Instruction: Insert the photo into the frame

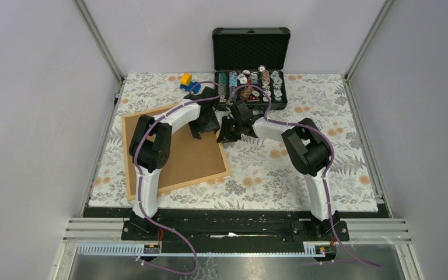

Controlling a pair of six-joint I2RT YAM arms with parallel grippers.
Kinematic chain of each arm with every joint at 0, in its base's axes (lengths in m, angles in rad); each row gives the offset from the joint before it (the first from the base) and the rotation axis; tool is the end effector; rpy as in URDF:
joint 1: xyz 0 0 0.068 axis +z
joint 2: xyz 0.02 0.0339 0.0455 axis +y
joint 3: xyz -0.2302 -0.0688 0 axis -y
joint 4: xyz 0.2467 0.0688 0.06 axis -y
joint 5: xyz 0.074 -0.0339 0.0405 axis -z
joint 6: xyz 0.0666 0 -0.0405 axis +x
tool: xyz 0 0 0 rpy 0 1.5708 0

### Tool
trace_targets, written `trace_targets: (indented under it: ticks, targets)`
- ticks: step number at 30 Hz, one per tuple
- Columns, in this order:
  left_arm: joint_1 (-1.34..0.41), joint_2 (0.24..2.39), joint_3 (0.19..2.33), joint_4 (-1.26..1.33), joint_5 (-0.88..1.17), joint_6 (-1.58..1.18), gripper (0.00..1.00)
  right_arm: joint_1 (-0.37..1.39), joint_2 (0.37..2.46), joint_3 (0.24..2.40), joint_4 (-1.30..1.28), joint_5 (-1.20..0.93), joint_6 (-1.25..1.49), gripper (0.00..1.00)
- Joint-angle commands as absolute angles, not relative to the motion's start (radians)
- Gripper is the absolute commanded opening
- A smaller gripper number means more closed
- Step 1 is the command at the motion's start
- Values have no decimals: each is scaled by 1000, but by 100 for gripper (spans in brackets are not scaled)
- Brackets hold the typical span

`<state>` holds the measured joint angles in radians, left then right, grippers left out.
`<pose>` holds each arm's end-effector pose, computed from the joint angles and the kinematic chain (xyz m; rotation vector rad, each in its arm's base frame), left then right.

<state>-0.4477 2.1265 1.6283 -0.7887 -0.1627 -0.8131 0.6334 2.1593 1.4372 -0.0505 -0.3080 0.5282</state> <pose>0.3886 -0.1747 0.1098 -0.5441 2.7640 -0.0518 0.3677 0.2951 0.0910 -0.2934 2.4754 0.8984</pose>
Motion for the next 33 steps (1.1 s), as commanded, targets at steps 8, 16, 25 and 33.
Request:
trace_targets:
  ticks: [8, 16, 25, 33]
  targets:
    - [-465, 2341, 1676, -855, -328, -851, 73, 647, 2236, 1407, -166, -316, 509, 0]
    - [-462, 2275, 1608, -820, -381, -883, 74, 648, 2236, 1408, -166, -317, 507, 0]
    - [-409, 2050, 1292, -422, -135, -776, 75, 648, 2239, 1408, -166, -320, 507, 0]
    - [-424, 2124, 1392, -524, -167, -799, 76, 647, 2242, 1411, -166, -320, 507, 0]
